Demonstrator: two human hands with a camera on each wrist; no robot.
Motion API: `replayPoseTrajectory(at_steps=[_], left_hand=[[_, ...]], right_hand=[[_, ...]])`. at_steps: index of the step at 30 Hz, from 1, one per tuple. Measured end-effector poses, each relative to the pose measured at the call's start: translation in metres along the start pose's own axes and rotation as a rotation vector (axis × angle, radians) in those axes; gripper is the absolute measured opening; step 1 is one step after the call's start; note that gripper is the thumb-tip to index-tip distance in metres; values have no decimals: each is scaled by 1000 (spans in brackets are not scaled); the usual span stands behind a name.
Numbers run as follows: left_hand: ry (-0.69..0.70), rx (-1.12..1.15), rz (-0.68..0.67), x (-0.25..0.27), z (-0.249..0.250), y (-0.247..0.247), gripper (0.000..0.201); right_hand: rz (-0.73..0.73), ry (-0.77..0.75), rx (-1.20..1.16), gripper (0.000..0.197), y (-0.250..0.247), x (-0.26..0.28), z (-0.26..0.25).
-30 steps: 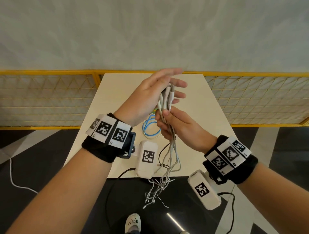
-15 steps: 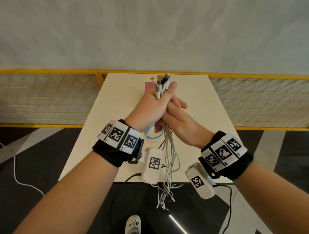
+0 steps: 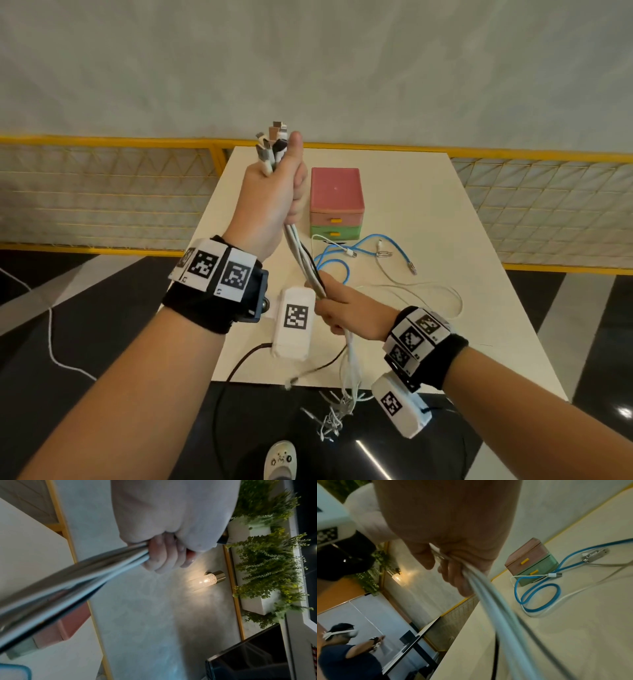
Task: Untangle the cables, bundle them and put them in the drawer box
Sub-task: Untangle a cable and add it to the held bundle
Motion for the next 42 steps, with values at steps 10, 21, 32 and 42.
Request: replayPoseTrajectory(at_steps=[10,21,32,42], left_hand=[[-193,-180,-97,-15,-56,-9,49],[-197,-227,43,-45,-91,-44,50],[-296,-135,135,-53,-120,-69,46],[-381,-100,-28,-41,-126,-28,39]], right_hand=[[461,192,106,24,-126,-66,60],[407,322,-213,53,-112,-161,70],[570,48,-763,24,-124,-128,51],[328,-173,-141,32,-83,-38,-41]])
Point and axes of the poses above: each hand's wrist, its own x-axis away from the middle knuckle, its own y-axis out of the palm, z = x × y, the point moved 10 cm from there along -x, towards the middle knuckle, and after that the axes turned 4 degrees about y, right-handed, at the moved point
